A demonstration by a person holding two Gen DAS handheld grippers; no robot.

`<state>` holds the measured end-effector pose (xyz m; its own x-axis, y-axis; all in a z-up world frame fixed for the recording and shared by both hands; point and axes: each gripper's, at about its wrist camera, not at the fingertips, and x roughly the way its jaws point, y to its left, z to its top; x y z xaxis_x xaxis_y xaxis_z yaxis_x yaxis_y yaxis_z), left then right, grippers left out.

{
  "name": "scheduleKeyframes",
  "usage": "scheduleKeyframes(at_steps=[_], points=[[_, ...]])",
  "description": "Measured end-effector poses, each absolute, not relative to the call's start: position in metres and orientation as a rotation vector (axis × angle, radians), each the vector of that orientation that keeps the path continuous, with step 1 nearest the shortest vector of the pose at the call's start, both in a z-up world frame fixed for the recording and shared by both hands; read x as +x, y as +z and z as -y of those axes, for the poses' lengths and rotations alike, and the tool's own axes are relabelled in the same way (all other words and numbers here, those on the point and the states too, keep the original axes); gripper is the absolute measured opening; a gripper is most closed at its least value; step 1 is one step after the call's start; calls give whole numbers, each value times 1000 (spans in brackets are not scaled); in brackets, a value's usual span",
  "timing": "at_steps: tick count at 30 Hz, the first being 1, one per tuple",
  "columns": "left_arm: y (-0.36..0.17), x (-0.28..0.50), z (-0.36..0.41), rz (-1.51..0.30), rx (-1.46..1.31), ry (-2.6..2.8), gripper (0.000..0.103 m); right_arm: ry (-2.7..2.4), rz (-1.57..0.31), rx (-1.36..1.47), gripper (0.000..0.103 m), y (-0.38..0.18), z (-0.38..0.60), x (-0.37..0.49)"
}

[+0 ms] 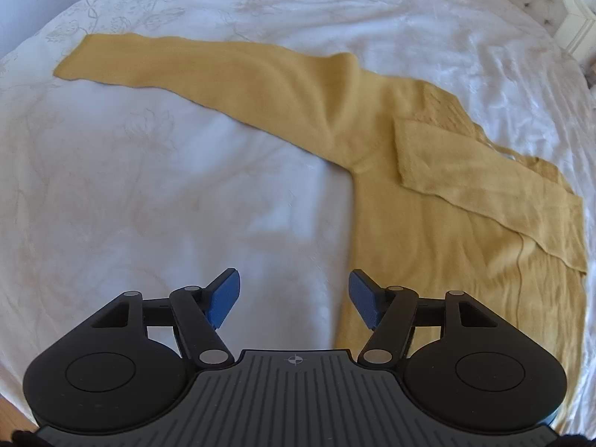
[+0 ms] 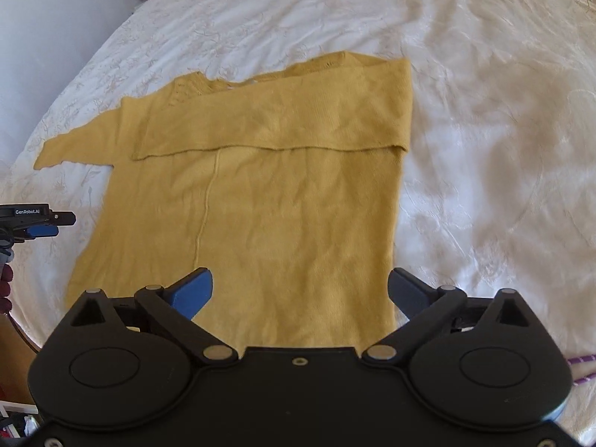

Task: Fold small clothes
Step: 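Lower the left gripper onto the other sleeve cuff and close it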

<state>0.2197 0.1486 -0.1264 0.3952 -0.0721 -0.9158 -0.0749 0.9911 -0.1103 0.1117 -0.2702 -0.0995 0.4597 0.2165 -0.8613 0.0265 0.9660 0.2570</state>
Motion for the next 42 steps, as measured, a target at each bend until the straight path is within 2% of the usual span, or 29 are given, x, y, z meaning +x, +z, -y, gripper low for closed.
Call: scheduleKeyframes(at_steps=[10, 17, 25, 36, 37, 38, 39, 40, 42], points=[[-112, 317, -272, -1094, -141, 150, 64, 211, -1033, 232, 102, -87, 194, 188], [-112, 380, -335, -1057, -35, 189, 64, 241, -1018, 247, 102, -78, 151, 224], [-144, 419, -380, -1093, -12, 168, 63, 263, -1044, 237, 102, -78, 112, 254], [-164, 432, -396, -1087, -86, 99, 64, 270, -1092, 219, 102, -83, 89, 271], [-163, 431, -394, -1081, -82, 93, 60, 273, -1095, 218, 102, -84, 89, 271], [-162, 429, -393, -1080, -88, 75, 43, 274, -1098, 218, 102, -85, 88, 270], [-162, 428, -391, -1086, -108, 55, 34, 275, -1099, 217, 102, -85, 88, 270], [-161, 428, -390, -1094, -134, 42, 14, 277, -1101, 216, 102, -85, 88, 269], [-158, 429, -387, -1103, -179, 32, 11, 279, -1103, 217, 102, -86, 89, 268]])
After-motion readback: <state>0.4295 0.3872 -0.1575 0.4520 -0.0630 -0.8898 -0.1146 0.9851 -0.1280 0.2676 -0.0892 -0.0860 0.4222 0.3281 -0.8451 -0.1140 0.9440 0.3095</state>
